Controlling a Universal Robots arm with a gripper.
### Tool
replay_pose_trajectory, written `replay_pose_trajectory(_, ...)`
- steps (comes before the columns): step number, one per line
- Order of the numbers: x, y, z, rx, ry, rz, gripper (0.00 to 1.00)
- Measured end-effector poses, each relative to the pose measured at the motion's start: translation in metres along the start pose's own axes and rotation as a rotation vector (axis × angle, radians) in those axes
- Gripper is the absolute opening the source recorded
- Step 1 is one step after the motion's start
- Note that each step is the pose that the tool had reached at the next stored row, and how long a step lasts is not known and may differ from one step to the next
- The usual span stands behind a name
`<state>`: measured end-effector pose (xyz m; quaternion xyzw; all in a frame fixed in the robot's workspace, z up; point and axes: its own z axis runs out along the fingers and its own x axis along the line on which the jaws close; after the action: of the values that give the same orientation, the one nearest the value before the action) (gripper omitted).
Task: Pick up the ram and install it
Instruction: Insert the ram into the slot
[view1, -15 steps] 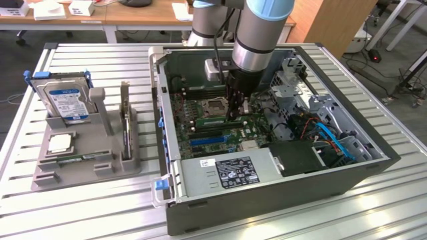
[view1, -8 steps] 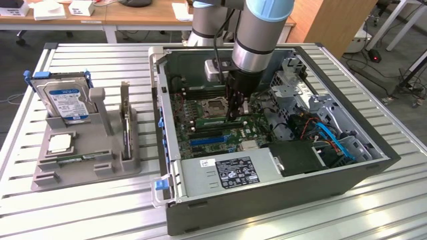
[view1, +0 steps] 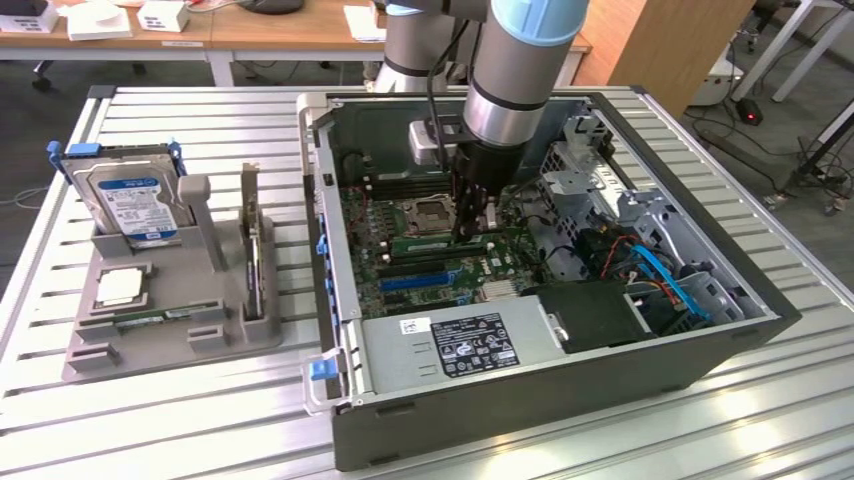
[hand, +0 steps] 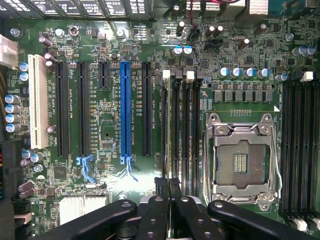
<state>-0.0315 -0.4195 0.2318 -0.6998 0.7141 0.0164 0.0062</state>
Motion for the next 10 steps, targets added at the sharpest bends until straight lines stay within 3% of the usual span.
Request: replay_pose_trajectory(10, 0.0, 0.0, 0.0, 0.0, 0.0, -0.002, 0.11)
